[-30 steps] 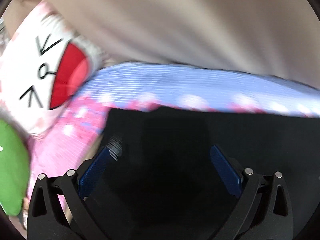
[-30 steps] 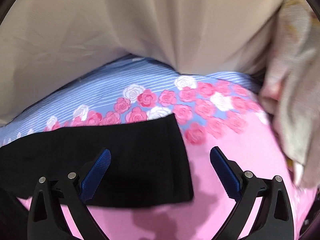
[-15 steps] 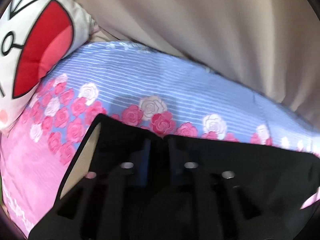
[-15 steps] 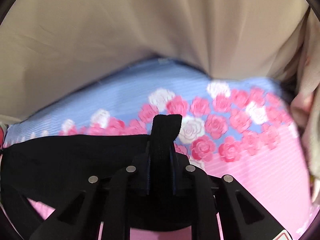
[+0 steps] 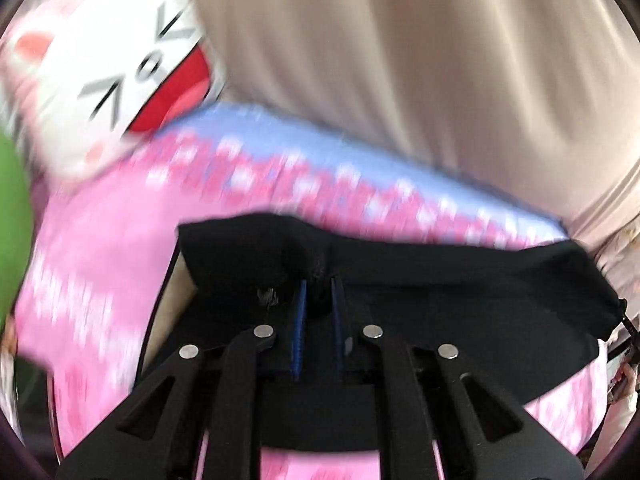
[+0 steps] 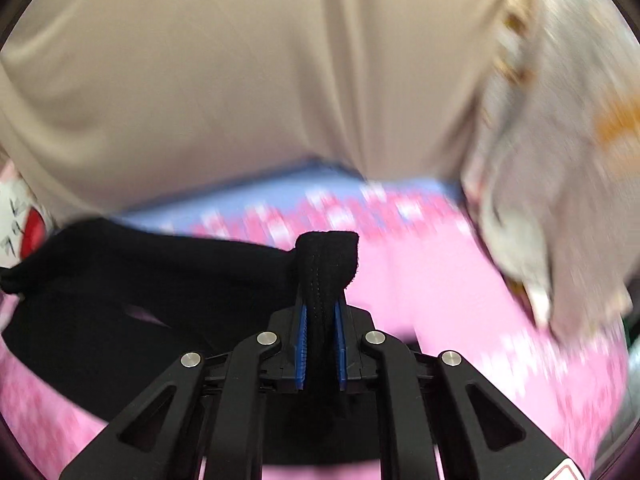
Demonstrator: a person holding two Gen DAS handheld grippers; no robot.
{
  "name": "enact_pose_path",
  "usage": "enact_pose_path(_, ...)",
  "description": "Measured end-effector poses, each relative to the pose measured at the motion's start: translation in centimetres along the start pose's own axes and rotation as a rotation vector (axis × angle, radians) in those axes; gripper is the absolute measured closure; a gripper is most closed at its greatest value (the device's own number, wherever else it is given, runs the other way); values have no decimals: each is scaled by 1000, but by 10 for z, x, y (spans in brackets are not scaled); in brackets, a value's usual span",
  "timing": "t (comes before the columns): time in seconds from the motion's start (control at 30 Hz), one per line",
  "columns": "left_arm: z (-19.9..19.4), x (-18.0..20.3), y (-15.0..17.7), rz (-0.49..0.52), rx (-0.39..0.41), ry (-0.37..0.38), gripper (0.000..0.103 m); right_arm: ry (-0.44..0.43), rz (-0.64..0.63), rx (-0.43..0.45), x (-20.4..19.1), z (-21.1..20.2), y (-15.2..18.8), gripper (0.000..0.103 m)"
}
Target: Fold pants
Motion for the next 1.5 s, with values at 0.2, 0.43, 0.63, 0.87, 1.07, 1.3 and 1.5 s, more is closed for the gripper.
enact_pose_path(0.2, -2, -51, 61, -151, -59, 7, 85, 40, 80, -91, 9, -2, 76, 77)
enact_pose_path(0.43, -29, -38, 51, -254, 61, 49, 9, 107, 199, 62, 30, -76, 75, 35)
enact_pose_path(0.63, 48, -38, 60, -432, -174, 110, 21, 28, 254, 14, 15, -70, 91, 33)
enact_pose_path(0.87, 56, -47, 58, -545, -225, 166, 93, -180, 421, 2, -12, -42, 72, 33)
enact_pose_path(1.07, 55, -43, 58, -510, -231, 140, 97, -133, 433, -147, -25, 23, 74, 54)
enact_pose_path(1.3, -5, -37, 20, -389, -102, 139, 100, -120, 271, 146, -32, -33, -14, 99)
enact_pose_path(1.5, 22, -69, 67, -346, -208, 24, 99, -47, 271, -111, 2, 25, 75, 96)
Point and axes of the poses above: each gripper's, at about its wrist camera, not at the fingertips, and z roughly the way its jaws point, x to its right, y to its underside, the point moved 8 cm from there along z, roughly the way its jaws point, and after that the axes turned 11 degrees about -z, right-handed, at the moved point
